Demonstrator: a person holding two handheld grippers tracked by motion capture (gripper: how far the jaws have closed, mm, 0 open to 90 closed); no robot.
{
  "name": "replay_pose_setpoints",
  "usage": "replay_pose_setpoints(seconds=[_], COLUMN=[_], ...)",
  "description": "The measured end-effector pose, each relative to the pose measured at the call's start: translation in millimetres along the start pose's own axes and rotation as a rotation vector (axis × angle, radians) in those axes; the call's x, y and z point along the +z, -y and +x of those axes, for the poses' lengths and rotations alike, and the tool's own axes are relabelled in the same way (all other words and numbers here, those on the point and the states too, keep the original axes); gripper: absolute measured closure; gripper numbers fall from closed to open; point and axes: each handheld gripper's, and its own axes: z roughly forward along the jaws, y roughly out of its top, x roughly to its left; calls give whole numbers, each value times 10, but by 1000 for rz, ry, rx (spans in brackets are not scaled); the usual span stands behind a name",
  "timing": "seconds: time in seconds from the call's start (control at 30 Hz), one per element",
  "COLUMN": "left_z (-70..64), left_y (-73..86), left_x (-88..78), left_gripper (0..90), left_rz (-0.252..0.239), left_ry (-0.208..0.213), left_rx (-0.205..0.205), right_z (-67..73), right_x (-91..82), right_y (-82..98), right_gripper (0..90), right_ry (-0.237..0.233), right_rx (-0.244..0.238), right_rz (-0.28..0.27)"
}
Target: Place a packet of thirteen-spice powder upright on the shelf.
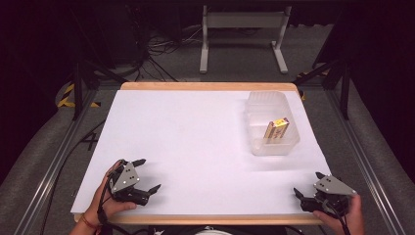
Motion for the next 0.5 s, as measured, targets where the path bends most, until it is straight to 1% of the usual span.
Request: replay_pose_setpoints(seconds=[0.07, 0.1, 0.17, 0.23, 0.37, 0.5], left_z=[2, 3, 3, 2, -3, -2], left_y=[0, -1, -1, -2, -4, -4], left_x=[10, 13, 15, 17, 16, 23], left_gripper=[59, 59, 59, 59, 59, 59], left_rz=[3, 3, 6, 8, 8, 9], left_ry=[3, 3, 3, 4, 3, 4], left_rx=[0, 0, 1, 2, 1, 1], right_z=[-6, -4, -3, 2, 0, 2], right_x=[9, 13, 19, 18, 7, 4], right_y=[-1, 0, -1, -2, -6, -7], right_gripper=[105, 100, 100, 101, 102, 102], right_ry=[10, 10, 13, 26, 35, 35], right_rx=[-4, 2, -4, -7, -3, -4], right_rz=[-1, -1, -1, -6, -16, -21])
